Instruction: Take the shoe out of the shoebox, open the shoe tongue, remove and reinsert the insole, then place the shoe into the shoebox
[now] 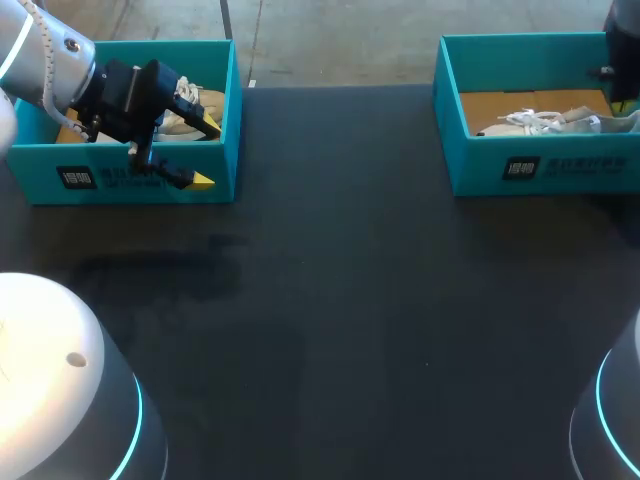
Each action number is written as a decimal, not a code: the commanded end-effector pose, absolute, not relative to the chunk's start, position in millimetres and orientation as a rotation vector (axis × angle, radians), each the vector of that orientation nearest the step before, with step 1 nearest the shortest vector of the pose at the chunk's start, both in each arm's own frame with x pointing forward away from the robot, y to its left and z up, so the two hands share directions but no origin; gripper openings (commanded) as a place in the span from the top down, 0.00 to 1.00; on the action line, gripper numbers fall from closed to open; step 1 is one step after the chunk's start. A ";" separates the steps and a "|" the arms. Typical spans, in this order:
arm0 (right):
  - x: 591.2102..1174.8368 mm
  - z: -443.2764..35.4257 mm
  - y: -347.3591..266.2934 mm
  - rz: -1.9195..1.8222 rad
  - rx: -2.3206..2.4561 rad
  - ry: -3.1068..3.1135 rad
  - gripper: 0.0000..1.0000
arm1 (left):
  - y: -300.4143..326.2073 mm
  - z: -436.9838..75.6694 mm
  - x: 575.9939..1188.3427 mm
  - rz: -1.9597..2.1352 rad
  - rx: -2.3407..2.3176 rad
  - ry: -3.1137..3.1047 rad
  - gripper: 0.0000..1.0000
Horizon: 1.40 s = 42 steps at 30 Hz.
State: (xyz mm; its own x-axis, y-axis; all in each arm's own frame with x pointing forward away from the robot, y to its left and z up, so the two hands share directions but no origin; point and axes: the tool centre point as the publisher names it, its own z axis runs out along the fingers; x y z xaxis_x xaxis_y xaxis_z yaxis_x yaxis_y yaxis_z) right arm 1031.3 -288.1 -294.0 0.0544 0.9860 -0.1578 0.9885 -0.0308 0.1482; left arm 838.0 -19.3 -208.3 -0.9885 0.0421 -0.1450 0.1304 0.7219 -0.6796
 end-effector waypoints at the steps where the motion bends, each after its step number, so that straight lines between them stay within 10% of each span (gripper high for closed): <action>1: 1014.9 -278.2 -277.8 0.076 1.988 2.196 1.00 | -19.2 -208.1 837.6 -1.116 0.142 2.805 0.00; 28: 952.5 -212.4 -217.9 0.269 1.024 2.865 0.91 | -19.2 -208.1 837.6 -1.116 0.142 2.805 0.00; 30: 948.6 -210.4 -216.7 0.252 0.971 2.887 0.55 | -19.2 -208.1 837.6 -1.116 0.142 2.805 0.00; 31: 948.6 -210.4 -216.7 0.252 0.971 2.887 0.00 | -19.2 -208.1 837.6 -1.116 0.142 2.805 0.00; 42: 948.6 -210.4 -216.7 0.252 0.971 2.887 0.00 | -19.2 -208.1 837.6 -1.116 0.142 2.805 0.00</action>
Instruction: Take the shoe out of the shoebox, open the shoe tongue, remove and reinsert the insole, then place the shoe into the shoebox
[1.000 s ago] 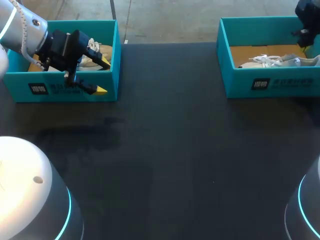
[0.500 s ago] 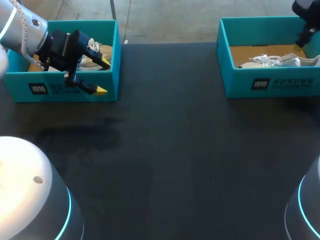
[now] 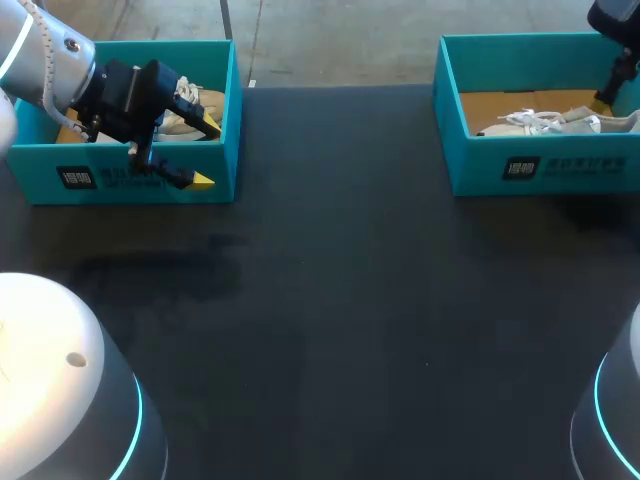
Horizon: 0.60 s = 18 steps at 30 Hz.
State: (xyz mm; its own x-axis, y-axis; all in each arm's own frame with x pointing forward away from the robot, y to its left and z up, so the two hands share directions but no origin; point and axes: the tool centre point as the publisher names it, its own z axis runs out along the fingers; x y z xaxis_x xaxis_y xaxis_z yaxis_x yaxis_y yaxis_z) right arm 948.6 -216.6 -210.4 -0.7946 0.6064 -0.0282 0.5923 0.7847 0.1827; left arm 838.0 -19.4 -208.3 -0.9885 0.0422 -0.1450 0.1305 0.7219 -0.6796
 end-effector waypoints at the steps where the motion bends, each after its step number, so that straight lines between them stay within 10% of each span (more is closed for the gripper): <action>1: 948.6 -210.4 -216.7 0.252 0.971 2.887 0.00 | -19.2 -208.1 837.6 -1.116 0.142 2.805 0.00; 18: 948.6 -210.4 -216.7 0.252 0.971 2.887 0.00 | 39.7 -199.5 886.2 -0.935 -0.096 2.785 0.00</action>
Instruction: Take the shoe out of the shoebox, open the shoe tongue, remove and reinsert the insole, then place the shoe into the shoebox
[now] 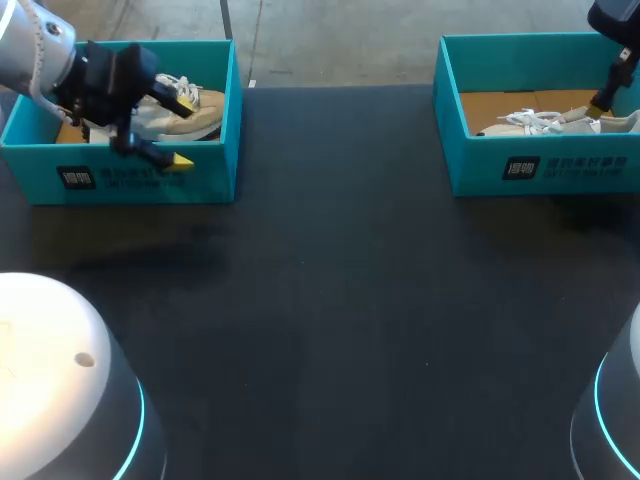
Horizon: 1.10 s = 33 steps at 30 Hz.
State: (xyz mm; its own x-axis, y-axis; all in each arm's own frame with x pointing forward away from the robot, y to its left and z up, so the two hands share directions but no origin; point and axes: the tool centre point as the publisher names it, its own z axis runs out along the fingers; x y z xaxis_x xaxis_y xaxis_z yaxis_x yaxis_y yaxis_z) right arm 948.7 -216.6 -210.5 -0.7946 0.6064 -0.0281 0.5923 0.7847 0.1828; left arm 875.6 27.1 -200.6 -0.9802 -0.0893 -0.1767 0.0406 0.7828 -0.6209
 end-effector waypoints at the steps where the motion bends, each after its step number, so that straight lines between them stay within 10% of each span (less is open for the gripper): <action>1: 948.6 -210.4 -216.7 0.252 0.971 2.887 0.00 | 44.8 -199.3 888.8 -0.928 -0.144 2.784 0.00; 33: 948.6 -210.4 -216.7 0.252 0.971 2.887 0.00 | 103.5 -200.8 924.3 -0.922 -0.544 2.761 0.00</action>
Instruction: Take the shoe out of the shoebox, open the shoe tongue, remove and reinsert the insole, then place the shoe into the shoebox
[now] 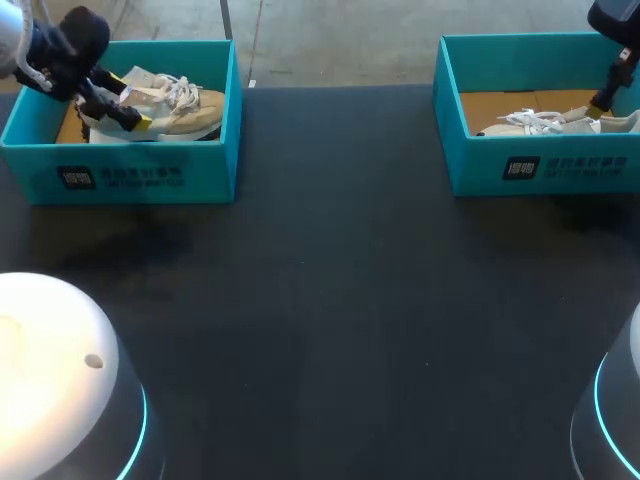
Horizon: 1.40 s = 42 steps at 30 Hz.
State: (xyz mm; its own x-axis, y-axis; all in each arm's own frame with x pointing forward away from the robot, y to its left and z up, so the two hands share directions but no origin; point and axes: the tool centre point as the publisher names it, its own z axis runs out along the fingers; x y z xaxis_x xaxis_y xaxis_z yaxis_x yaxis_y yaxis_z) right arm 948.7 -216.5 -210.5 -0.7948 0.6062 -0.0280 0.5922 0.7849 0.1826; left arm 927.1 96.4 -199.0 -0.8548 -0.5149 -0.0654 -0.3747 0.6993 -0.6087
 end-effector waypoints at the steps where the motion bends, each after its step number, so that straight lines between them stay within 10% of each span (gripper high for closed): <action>1: 948.6 -210.4 -216.7 0.252 0.971 2.887 0.00 | 105.9 -201.9 921.6 -0.950 -0.429 2.788 0.00; 42: 948.6 -210.4 -216.7 0.252 0.971 2.887 0.00 | 169.8 -211.2 965.5 -0.400 1.239 2.811 0.00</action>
